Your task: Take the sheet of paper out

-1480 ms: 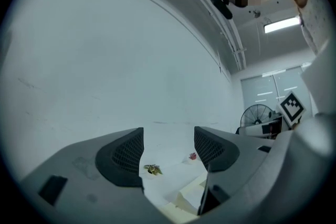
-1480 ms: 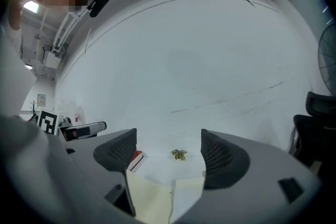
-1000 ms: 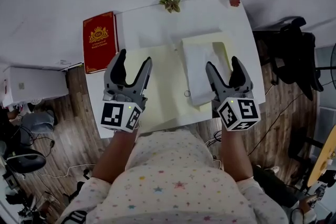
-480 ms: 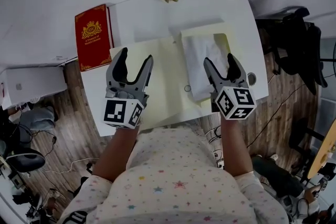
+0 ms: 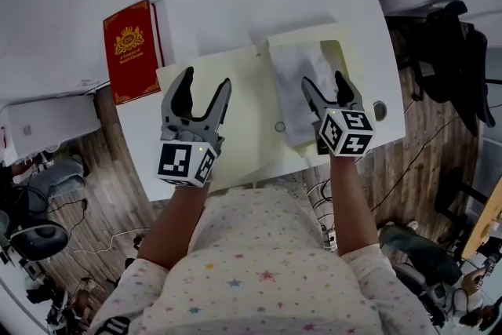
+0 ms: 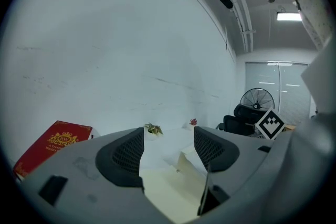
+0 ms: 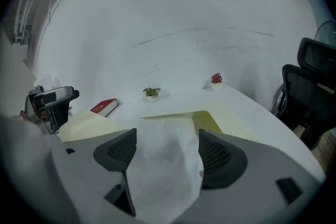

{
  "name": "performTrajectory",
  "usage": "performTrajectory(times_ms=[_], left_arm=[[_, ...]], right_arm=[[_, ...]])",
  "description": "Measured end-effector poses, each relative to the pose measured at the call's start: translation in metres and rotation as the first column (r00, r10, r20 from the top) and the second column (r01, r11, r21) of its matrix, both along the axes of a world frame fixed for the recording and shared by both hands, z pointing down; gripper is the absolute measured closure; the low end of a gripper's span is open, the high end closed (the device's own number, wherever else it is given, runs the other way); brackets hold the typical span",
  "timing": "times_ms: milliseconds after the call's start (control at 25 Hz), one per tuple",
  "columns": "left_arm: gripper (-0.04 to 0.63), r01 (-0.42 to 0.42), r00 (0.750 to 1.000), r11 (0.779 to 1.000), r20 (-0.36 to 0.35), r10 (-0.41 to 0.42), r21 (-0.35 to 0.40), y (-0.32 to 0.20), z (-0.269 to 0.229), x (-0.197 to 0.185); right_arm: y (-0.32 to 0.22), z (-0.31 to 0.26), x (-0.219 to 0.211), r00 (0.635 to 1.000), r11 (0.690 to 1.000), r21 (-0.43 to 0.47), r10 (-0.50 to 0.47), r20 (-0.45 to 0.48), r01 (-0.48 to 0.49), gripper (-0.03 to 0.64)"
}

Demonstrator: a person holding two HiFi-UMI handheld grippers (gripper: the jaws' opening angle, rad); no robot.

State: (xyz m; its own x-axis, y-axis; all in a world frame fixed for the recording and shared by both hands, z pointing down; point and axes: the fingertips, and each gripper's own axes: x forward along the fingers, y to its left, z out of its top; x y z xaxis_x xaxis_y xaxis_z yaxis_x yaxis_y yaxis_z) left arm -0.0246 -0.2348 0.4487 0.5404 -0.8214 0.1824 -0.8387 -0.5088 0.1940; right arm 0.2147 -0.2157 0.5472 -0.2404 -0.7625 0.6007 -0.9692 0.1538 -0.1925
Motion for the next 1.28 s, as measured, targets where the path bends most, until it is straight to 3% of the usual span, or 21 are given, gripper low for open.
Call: performTrajectory(times_ms=[240, 600, 1000, 1280], left_arm=[[0.319, -0.012, 1.000, 0.999, 0.013, 0.012, -0.032, 0.001, 0.011, 0.002], [0.319, -0.017, 1.000, 0.999, 0.022, 0.018, -0.051, 0.000, 0.020, 0.002], [0.319, -0.031, 0.999, 0.997, 0.017, 0.032, -0.071, 0.000, 0.024, 0.005], [0.319, -0.037, 0.999, 0.997, 0.009, 0.038, -0.071, 0.000, 0.023, 0.008]], right_arm=[[-0.005, 0.023, 0.006, 1.000, 0.999, -0.048, 0.016, 0.014, -0.015, 0.250], [-0.021, 0.052, 0.000, 0.999, 0.993, -0.112, -0.033, -0.041, 0.028, 0.252], [0.000, 0.087, -0.010, 0.977, 0.944, -0.309, -0.166, -0.132, 0.119, 0.253], [-0.002, 0.076, -0.009, 0.977, 0.950, -0.292, -0.160, -0.144, 0.113, 0.261]])
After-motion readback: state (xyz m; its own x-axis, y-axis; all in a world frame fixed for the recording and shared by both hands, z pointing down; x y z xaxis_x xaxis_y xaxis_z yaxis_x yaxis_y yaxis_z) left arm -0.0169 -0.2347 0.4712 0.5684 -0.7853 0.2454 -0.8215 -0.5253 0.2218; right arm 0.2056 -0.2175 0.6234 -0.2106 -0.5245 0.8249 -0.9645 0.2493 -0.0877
